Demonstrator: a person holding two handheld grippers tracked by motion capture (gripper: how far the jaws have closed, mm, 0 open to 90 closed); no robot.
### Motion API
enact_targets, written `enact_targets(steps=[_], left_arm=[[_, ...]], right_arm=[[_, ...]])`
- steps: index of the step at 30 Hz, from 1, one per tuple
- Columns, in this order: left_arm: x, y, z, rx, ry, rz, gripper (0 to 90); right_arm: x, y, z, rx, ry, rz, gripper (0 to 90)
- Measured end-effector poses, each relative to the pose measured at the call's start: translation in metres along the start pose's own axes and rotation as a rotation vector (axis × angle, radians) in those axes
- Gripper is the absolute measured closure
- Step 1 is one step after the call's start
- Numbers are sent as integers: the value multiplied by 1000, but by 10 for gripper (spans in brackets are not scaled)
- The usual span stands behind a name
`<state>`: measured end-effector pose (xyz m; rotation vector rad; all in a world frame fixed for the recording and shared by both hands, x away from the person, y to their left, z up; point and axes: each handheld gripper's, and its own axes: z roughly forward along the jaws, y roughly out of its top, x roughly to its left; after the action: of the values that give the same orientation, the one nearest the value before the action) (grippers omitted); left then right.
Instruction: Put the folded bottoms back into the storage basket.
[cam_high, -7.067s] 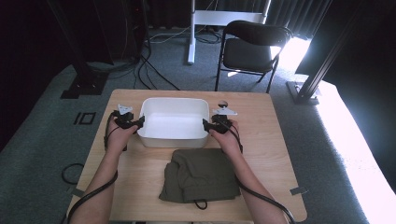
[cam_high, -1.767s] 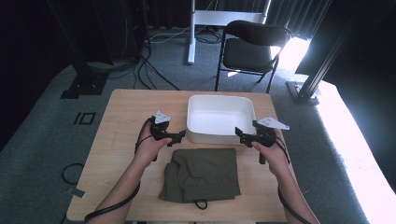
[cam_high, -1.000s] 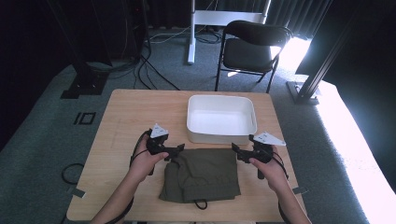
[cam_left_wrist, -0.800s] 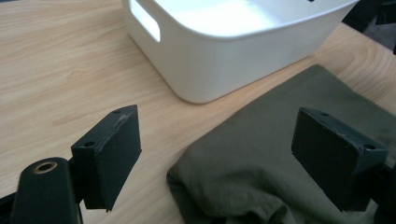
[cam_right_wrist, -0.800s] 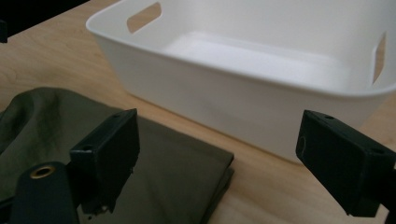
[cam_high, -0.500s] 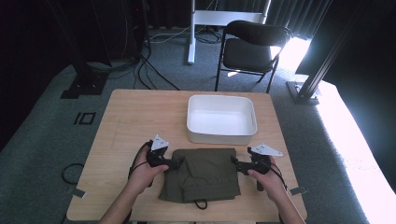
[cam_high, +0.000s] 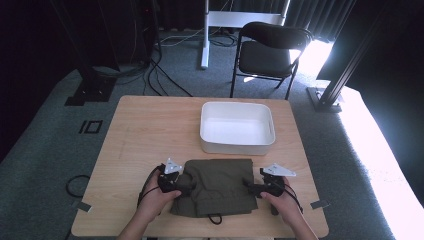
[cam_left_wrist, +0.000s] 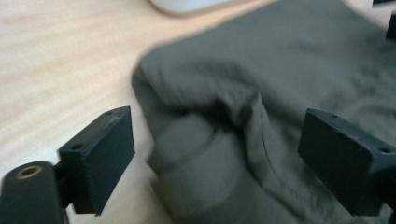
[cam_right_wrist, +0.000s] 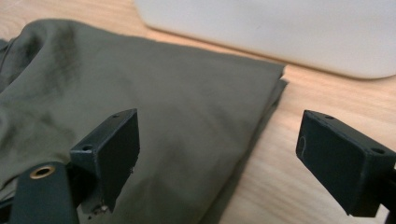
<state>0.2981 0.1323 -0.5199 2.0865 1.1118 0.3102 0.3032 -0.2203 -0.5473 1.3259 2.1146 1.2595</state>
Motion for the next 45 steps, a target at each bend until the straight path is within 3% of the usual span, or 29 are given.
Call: enact_targets(steps=[2, 9, 15, 19, 22, 33, 35, 36, 38, 41, 42, 45], left_arm=[[-1, -2, 1, 2, -1, -3, 152], [-4, -17, 11, 11, 18, -70, 151], [-6, -26, 17, 6, 27, -87, 150], [-9, -27, 19, -18, 41, -79, 150], [-11, -30, 24, -51, 57, -40, 122], [-16, -28, 27, -36, 98, -18, 118], [-15, -27, 27, -51, 83, -12, 189], [-14, -27, 27, -60, 82, -17, 255], [-13, -26, 27, -79, 40, -36, 476], [-13, -25, 29, -76, -6, -35, 659], [-13, -24, 29, -77, -15, -41, 687], [-11, -22, 28, -83, -40, -48, 752]], right_arm=[[1, -1, 1, 5, 7, -1, 133], [6, -8, 8, 38, 12, 7, 133], [11, -11, 11, 58, 19, -5, 133], [13, -11, 12, 78, 22, -14, 134], [14, -11, 13, 100, 19, -15, 138], [22, -11, 16, 116, -10, -37, 194], [23, -10, 16, 114, -10, -55, 257], [24, -10, 17, 114, -6, -82, 356], [27, -9, 18, 109, 30, -102, 529], [31, -7, 20, 114, 55, -105, 665], [32, -6, 21, 116, 50, -106, 743], [32, -3, 19, 124, 45, -90, 797]])
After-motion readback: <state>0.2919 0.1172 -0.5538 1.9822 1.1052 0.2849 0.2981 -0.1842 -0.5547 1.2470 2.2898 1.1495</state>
